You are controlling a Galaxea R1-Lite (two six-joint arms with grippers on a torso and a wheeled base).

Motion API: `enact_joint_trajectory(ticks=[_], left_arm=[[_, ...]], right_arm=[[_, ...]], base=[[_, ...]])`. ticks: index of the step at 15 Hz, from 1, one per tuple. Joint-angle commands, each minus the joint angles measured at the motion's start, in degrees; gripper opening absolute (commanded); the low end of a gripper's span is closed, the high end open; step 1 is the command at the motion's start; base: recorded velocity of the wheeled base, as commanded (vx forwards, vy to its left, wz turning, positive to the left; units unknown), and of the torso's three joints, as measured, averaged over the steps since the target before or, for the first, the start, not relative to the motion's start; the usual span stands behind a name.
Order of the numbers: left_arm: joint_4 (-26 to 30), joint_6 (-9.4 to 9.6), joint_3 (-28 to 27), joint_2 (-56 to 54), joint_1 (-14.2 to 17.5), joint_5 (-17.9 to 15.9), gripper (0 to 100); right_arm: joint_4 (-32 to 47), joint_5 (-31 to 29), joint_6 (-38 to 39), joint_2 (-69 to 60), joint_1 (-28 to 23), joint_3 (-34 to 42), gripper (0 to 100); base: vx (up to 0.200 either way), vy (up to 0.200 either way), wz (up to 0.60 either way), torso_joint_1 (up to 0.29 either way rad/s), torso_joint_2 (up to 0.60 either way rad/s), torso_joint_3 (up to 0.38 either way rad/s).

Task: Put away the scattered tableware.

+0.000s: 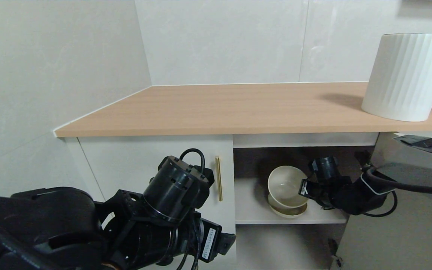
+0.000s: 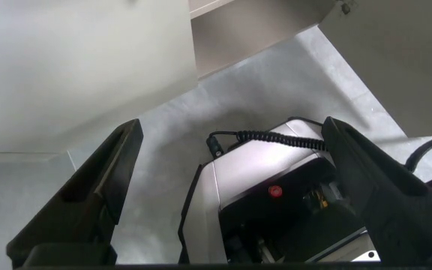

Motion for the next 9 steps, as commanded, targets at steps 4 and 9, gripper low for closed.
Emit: enact_joint_trajectory(ticks=[4,9], left_arm=[[-0.01,-0.03,-0.01,0.05,0.08,0.04,100],[-0.1,-0.03,-0.01,-0.13,0.08,0.04,100]], right_arm=[[0.59,-0.15,-0.17,1.32,-0.16,-0.54,0],[0.85,-0.06,-0.61,2.11,0.01,-0.45,0]], base=[[0.0,0.0,0.0,0.0,0.0,0.0],[0.0,0.0,0.0,0.0,0.0,0.0]])
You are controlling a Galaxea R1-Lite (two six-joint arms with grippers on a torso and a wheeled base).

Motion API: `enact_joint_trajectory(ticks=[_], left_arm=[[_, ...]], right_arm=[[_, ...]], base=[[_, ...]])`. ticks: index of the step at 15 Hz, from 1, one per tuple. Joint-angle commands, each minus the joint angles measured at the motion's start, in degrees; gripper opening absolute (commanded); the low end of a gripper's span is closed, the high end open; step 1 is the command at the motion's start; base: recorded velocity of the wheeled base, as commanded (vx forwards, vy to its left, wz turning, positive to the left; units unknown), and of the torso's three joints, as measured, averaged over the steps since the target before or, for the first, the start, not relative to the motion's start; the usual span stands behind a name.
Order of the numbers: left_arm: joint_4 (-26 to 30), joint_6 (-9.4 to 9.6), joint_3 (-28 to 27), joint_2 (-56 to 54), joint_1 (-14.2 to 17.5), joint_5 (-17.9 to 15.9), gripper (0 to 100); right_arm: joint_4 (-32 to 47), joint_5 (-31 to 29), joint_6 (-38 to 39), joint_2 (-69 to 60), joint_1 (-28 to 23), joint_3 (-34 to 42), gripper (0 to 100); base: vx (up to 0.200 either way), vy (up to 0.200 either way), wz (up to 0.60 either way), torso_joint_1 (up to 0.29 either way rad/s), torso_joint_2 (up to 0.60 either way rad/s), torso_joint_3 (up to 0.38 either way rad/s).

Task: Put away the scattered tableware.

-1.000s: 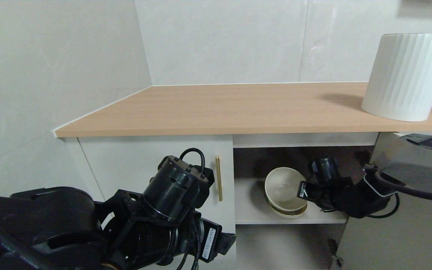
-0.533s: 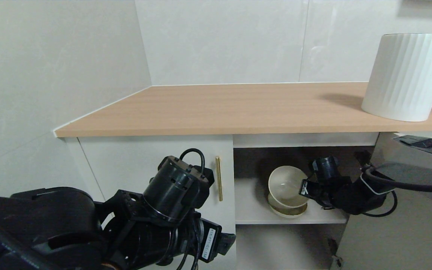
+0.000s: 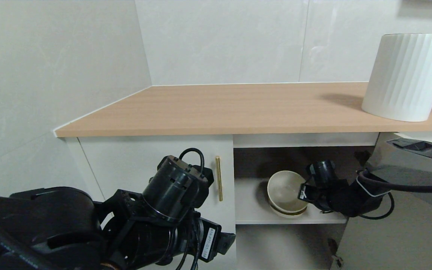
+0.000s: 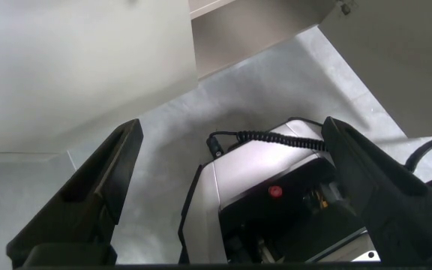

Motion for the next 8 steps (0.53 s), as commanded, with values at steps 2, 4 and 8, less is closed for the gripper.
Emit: enact_joint_trajectory(ticks=[2,4,8], left_arm=[[0.06,-0.01,-0.01,-0.03,0.0,0.02,100],[0.06,-0.01,-0.01,-0.12,0.0,0.02,100],[-0.03,-2.99,-0.8,-0.3,0.09,-0.25,100]], right_arm=[[-0.05,0.01,-0.3,0.43,0.1,0.05,0],[-0.05,0.01,-0.65,0.43,0.1,0.05,0],[1.79,0.45,-0.74,0.08,0.54,0.14,100]], base=[[0.0,0.0,0.0,0.0,0.0,0.0],[0.0,0.0,0.0,0.0,0.0,0.0],[0.0,0.0,0.0,0.0,0.0,0.0]])
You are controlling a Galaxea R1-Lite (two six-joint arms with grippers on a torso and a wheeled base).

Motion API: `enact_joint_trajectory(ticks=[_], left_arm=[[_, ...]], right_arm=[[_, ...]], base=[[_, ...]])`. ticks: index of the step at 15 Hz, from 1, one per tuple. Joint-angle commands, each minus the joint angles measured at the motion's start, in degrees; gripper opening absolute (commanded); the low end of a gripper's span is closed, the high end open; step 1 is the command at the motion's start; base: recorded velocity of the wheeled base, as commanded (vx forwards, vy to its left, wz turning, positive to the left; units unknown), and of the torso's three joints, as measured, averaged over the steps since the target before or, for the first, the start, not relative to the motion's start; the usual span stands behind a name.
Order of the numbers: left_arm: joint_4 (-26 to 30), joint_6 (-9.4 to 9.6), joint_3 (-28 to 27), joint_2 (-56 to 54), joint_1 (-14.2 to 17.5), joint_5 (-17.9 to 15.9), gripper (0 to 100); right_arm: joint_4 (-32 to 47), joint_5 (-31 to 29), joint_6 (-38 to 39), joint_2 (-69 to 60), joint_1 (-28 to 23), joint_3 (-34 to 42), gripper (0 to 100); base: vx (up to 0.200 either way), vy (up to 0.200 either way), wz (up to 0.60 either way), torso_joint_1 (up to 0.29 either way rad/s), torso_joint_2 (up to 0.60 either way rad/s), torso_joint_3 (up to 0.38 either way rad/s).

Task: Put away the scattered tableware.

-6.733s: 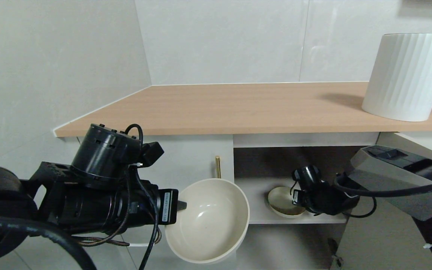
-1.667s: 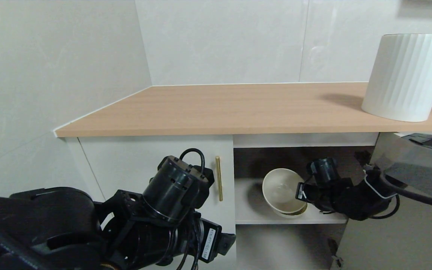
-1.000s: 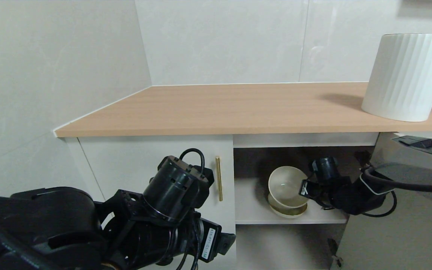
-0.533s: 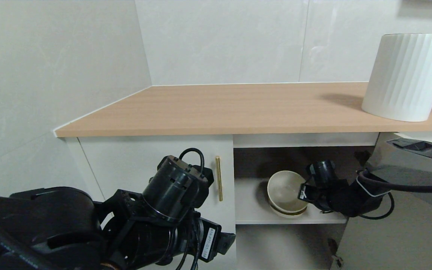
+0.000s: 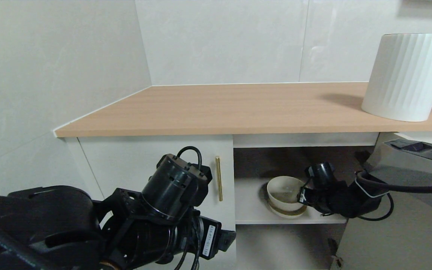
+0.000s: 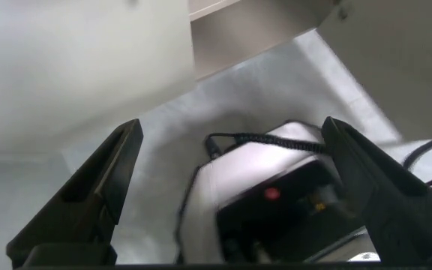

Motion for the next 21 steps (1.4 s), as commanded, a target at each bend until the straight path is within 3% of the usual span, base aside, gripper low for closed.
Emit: enact_joint_trajectory(ticks=[1,5,9,12,13,16,18,21], left_arm=[[-0.03,-0.87,-0.84,-0.16,0.18,-0.08,100],[-0.99,-1.39,-1.1,-5.09,4.05,-1.4,100],[-0.38,-1.39,0.31,-17.21,9.32,-4.21,100],[-0.2,-1.66,4.44,-24.33,10.2,-4.38,100],[-0.11,-1.74,4.88,-25.12,10.29,-4.3,100],[0.06,-1.74,8.66,-30.49,15.73,-7.37,100],[-0.03,-1.74,8.66,-30.31,16.53,-9.66,100],[-0.03,-1.74,8.83,-29.08,16.88,-9.74,100]], right_arm=[[0.1,0.05,-0.02,-0.37,0.39,0.14,100],[0.37,1.11,-0.54,-5.38,1.36,4.53,100],[19.09,5.77,-4.06,-26.03,2.85,9.1,100],[30.16,7.44,-3.97,-39.56,7.6,12.0,100],[30.86,7.44,-3.97,-41.5,8.21,12.88,100],[32.09,7.61,-4.24,-54.33,12.87,19.83,100],[34.73,7.35,-4.15,-55.74,13.57,20.0,100],[35.79,7.09,-4.06,-56.0,14.1,20.18,100]], base=[[0.0,0.0,0.0,0.0,0.0,0.0],[0.0,0.0,0.0,0.0,0.0,0.0],[0.0,0.0,0.0,0.0,0.0,0.0],[0.0,0.0,0.0,0.0,0.0,0.0],[0.0,0.0,0.0,0.0,0.0,0.0],[0.0,0.0,0.0,0.0,0.0,0.0],[0.0,0.0,0.0,0.0,0.0,0.0],[-0.067,0.0,0.0,0.002,0.0,0.001]])
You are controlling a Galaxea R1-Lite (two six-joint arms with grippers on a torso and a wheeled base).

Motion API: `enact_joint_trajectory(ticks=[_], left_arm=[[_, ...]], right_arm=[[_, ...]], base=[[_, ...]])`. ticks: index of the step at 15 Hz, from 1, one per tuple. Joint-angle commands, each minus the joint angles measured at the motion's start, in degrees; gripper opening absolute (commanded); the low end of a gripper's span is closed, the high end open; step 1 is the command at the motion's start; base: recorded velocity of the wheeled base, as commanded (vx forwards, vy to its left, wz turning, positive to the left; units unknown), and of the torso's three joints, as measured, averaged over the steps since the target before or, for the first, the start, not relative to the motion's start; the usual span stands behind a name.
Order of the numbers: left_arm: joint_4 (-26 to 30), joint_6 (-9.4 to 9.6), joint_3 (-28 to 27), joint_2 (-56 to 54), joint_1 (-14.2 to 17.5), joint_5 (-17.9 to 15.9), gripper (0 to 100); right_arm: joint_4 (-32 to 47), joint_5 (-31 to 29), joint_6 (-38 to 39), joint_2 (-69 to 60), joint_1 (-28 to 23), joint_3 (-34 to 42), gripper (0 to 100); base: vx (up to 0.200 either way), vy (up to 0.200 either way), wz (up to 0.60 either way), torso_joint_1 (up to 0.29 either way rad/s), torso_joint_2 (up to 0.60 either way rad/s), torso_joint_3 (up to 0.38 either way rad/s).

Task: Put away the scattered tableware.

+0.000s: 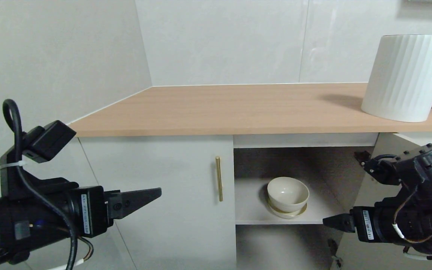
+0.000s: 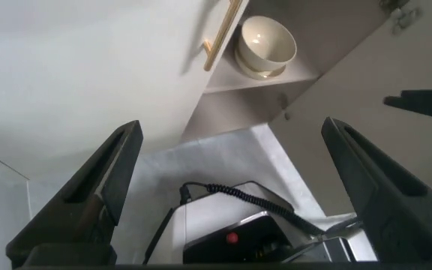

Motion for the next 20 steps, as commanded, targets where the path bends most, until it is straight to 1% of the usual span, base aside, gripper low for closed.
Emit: enact_joint_trajectory(ticks=[1,4,20], left_arm=[[-0.03,0.01,0.15,0.84,0.1,0.06,100],[-0.11,0.01,0.42,2.16,0.02,0.06,100],[-0.11,0.27,0.68,1.98,-0.16,0.06,100]], right_arm=[[-0.01,0.08,0.04,-1.64,0.38,0.27,100],[-0.01,-0.01,0.04,-1.46,2.31,0.71,100],[0.08,-0.1,-0.05,-1.64,4.24,2.38,100]], base=[[-0.2,0.0,0.0,-0.002,0.0,-0.007],[-0.2,0.0,0.0,0.007,0.0,0.001],[-0.2,0.0,0.0,0.002,0.0,0.001]])
